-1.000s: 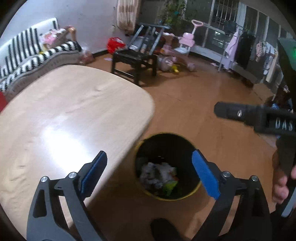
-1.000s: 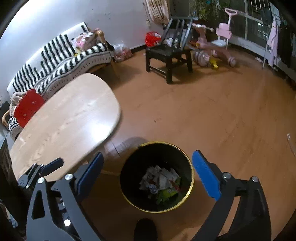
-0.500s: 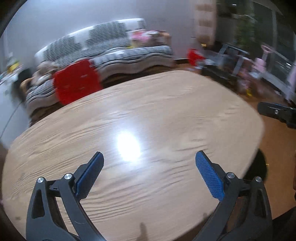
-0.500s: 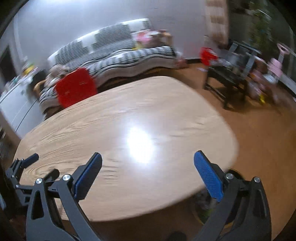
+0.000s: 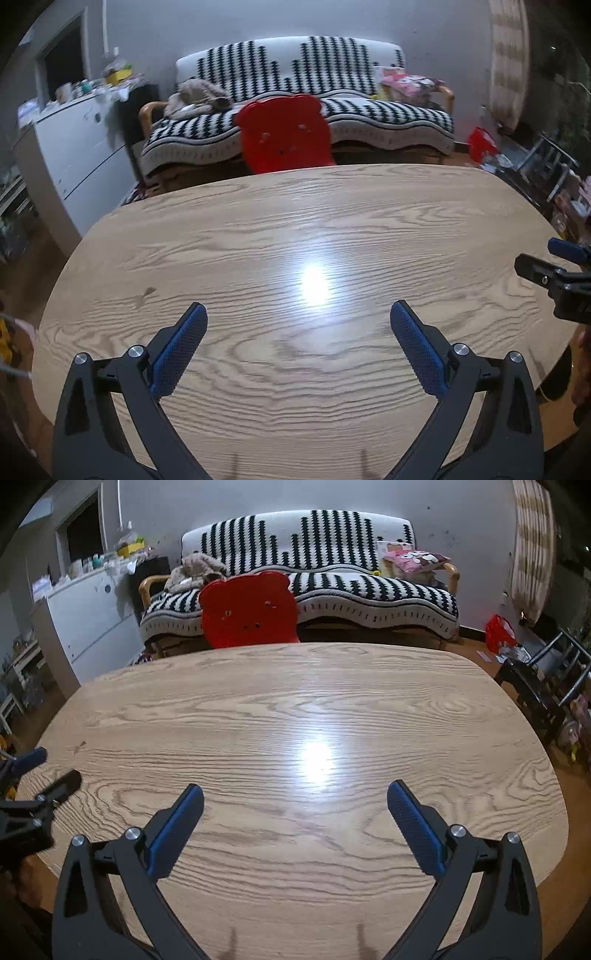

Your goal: Collect trash

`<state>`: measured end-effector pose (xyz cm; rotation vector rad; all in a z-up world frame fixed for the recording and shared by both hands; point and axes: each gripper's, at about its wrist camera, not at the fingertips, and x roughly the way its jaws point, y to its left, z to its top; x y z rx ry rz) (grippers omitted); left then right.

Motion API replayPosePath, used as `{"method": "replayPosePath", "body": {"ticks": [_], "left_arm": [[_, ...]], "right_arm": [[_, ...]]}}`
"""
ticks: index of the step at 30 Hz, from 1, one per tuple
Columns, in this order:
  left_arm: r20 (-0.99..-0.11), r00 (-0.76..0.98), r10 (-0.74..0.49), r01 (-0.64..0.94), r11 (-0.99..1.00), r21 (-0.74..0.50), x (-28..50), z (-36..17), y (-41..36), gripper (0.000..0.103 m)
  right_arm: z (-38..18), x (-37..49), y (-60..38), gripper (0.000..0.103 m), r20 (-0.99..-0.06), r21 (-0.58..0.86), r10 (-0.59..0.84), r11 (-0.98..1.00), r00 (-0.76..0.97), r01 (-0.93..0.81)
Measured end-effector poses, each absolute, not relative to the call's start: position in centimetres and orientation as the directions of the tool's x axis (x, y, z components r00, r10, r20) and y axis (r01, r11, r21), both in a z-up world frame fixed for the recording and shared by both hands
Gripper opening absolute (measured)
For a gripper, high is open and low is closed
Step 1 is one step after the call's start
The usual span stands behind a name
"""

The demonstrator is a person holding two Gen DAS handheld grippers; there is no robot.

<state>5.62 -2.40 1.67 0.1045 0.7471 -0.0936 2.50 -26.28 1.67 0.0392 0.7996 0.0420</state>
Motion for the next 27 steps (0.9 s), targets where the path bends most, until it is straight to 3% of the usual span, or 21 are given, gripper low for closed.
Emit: {"method": "replayPosePath", "body": {"ticks": [27], "left_arm": [[-0.698, 0.715, -0.047, 0.110, 0.993, 0.046, 5.9, 0.9, -1.3, 0.096]], "right_arm": [[0.2, 3.3, -26.2, 0.096, -0.732, 0.075, 0.071, 0.997, 0.677, -0.024]]}}
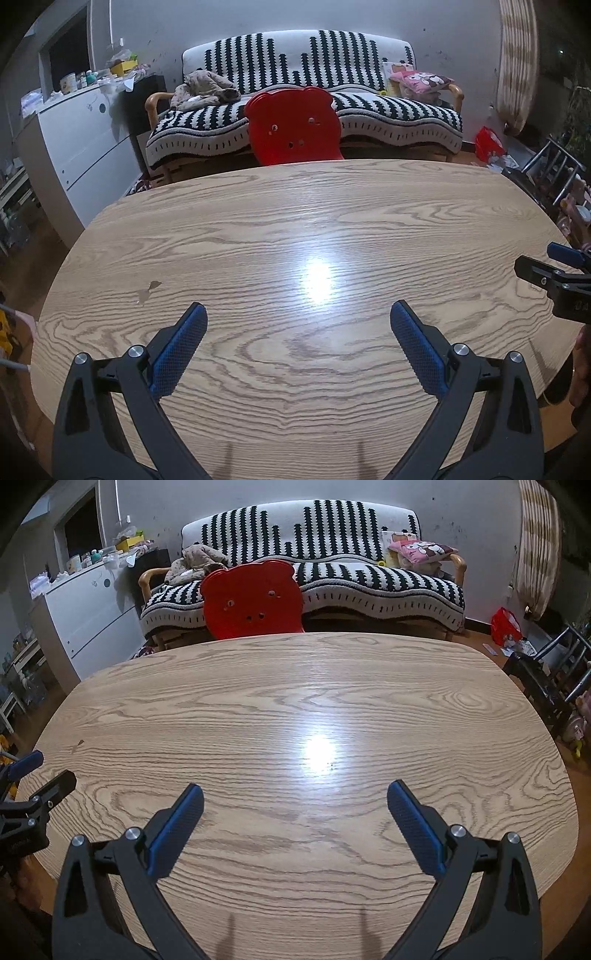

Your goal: Collect trash

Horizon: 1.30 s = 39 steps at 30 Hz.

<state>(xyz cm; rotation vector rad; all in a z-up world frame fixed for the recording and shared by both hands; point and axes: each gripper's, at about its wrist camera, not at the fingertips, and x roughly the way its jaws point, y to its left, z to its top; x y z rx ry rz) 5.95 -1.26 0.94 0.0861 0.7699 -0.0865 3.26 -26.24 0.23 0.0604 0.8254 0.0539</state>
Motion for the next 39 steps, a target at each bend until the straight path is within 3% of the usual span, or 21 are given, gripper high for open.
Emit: {"method": "replayPosePath", "body": {"ticks": [39], "left_arm": [[-0.700, 0.712, -0.047, 0.110, 0.993, 0.045, 5.98, 0.83, -1.40, 0.096]], "right_arm": [[0.46, 2.72, -27.23, 0.096, -0.730, 0.077, 0.068, 0.997, 0.680, -0.017]]}}
